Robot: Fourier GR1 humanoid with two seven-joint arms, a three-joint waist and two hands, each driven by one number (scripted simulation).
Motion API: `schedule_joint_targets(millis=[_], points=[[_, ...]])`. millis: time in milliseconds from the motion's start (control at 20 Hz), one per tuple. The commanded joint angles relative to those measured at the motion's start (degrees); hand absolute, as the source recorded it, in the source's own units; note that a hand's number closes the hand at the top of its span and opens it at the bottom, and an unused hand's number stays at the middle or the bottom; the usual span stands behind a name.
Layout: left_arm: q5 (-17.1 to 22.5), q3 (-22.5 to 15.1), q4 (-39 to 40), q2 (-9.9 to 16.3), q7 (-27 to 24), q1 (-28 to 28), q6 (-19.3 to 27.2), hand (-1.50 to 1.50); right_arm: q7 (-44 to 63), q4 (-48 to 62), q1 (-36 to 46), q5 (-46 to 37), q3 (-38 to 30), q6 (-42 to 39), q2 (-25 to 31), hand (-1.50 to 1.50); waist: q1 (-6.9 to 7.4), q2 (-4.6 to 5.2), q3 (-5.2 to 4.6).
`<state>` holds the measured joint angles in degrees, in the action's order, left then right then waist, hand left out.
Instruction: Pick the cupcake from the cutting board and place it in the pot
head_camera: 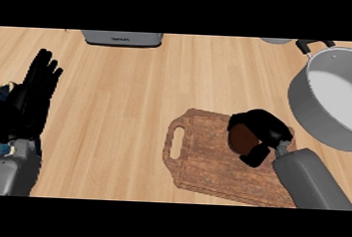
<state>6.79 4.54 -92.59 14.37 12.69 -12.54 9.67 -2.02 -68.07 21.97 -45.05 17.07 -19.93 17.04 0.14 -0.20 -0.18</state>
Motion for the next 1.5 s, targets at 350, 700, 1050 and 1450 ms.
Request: schedule_joint_targets(millis=[350,700,1050,1450], points=[[-1.3,1.2,0.5,-1.5,-0.3,1.3,0.7,0.0,1.3,-23.1,-20.7,-7.2,12.8,0.0,-2.0,1.5,-2.03,-0.4,0.11],[-0.4,1.8,-2.6,-0.4,0.2,3.6,-1.7,0.0,6.4,-47.0,-37.3,-9.6,15.6,0.9,4.8,1.5,-0.86,-0.04,0.16],[0.0,2.6,-3.7,0.3,2.6,2.6,-1.0,0.0,7.8,-65.5,-42.8,-0.9,3.6,8.0,1.7,1.5,-2.23,-0.36,0.21],[-0.7,2.8,0.8,-0.3,-1.5,1.3,-1.9,0.0,8.4,-70.1,-40.0,7.6,-13.0,14.8,-3.7,1.5,-1.54,0.24,0.21]])
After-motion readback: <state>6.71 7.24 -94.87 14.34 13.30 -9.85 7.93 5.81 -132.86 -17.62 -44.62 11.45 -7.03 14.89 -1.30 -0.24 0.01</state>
